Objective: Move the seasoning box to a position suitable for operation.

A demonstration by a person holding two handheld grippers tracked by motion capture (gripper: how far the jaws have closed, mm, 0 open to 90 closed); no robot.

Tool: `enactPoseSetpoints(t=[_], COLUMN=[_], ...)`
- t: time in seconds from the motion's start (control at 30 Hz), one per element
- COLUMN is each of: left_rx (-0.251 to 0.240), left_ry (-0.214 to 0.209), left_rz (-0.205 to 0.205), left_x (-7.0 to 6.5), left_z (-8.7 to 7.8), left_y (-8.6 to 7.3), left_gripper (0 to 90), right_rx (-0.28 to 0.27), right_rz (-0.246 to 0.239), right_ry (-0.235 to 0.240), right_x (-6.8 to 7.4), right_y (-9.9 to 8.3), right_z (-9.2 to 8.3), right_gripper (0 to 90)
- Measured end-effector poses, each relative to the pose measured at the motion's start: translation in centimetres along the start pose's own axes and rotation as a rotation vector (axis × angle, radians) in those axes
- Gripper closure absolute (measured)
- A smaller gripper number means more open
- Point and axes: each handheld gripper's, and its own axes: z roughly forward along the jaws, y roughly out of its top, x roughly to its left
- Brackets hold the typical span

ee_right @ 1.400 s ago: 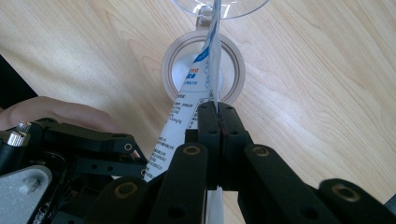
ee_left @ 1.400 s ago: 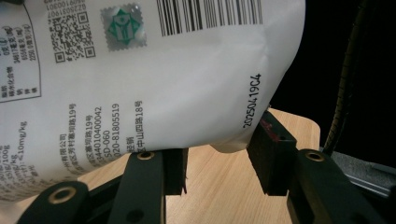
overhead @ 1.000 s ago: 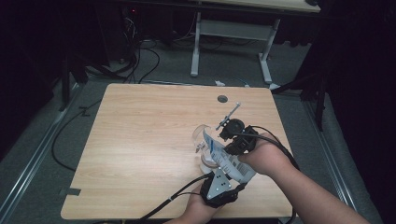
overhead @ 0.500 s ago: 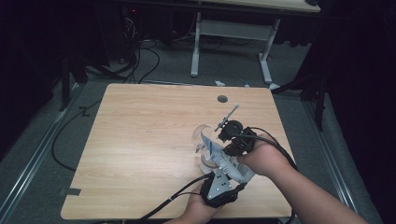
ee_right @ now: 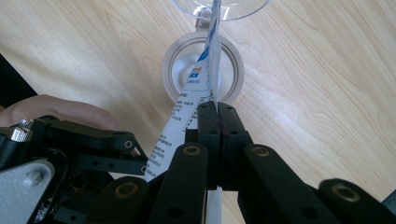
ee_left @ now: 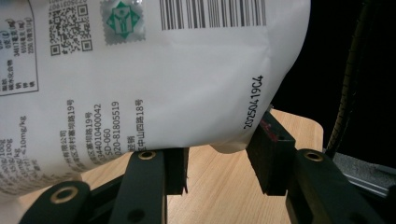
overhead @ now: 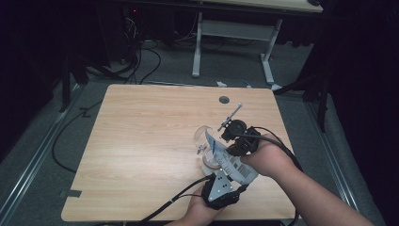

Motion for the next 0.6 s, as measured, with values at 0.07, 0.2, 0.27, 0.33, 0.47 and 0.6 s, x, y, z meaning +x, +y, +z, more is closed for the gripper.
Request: enactPoseSetpoints(t=[0.07, 0.2, 0.27, 0.33, 0.47, 0.6], left_rx=[0.003, 0.005, 0.005, 0.005, 0.004, 0.002], left_ry=[-0.001, 0.000, 0.000, 0.000, -0.001, -0.001], left_rz=[-0.001, -0.002, -0.003, -0.004, -0.009, -0.010], left_x=[-0.02, 0.04, 0.05, 0.07, 0.11, 0.12], left_z=[0.03, 0.02, 0.03, 0.02, -0.04, -0.06], left_y=[-0.02, -0.01, -0.02, -0.01, 0.04, 0.07], left_gripper=[61.2, 61.2, 61.3, 61.2, 61.3, 61.2], right_rx=[0.002, 0.002, 0.002, 0.004, 0.000, -0.001], right_rz=[0.001, 0.002, 0.002, 0.000, 0.000, 0.000], right_ry=[0.000, 0.001, 0.002, 0.002, 0.004, 0.001], right_x=[0.00, 0.01, 0.03, 0.04, 0.04, 0.08], right_y=[-0.07, 0.02, 0.07, 0.11, 0.21, 0.24], right_z=[0.03, 0.20, 0.29, 0.31, 0.38, 0.38], right_gripper=[90.0, 90.0, 90.0, 90.0, 90.0, 90.0])
